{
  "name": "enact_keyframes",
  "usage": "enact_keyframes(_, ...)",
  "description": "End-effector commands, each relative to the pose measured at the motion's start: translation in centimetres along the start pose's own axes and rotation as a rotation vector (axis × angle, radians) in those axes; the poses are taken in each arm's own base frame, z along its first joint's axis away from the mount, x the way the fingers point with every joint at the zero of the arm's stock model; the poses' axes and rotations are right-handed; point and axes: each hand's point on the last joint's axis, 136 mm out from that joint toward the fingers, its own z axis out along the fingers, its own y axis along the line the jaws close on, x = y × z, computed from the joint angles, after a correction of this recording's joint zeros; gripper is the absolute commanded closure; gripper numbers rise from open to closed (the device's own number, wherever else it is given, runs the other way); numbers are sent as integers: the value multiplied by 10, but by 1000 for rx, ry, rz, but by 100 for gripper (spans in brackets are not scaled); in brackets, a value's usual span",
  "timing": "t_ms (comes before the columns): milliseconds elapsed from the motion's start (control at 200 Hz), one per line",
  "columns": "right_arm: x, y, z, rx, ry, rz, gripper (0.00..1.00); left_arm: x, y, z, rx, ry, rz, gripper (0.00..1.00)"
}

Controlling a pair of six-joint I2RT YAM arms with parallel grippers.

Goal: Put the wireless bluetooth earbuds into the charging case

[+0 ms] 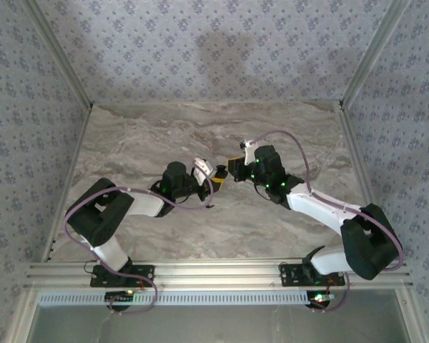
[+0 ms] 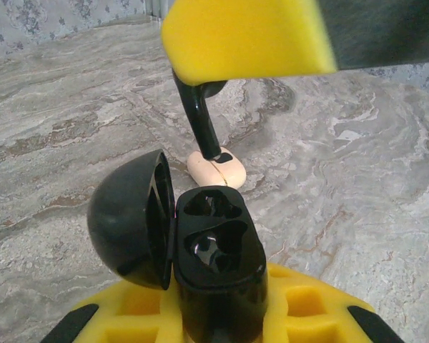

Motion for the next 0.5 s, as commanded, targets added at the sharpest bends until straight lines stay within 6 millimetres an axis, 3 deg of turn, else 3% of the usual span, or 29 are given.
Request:
enact_keyframes(0, -13, 15, -7, -56, -57, -2, 85, -20, -5, 6, 36, -59, 7, 88)
enact_keyframes(495, -5, 12, -2, -53, -44, 1, 85, -40, -5, 4, 42, -122, 1, 87)
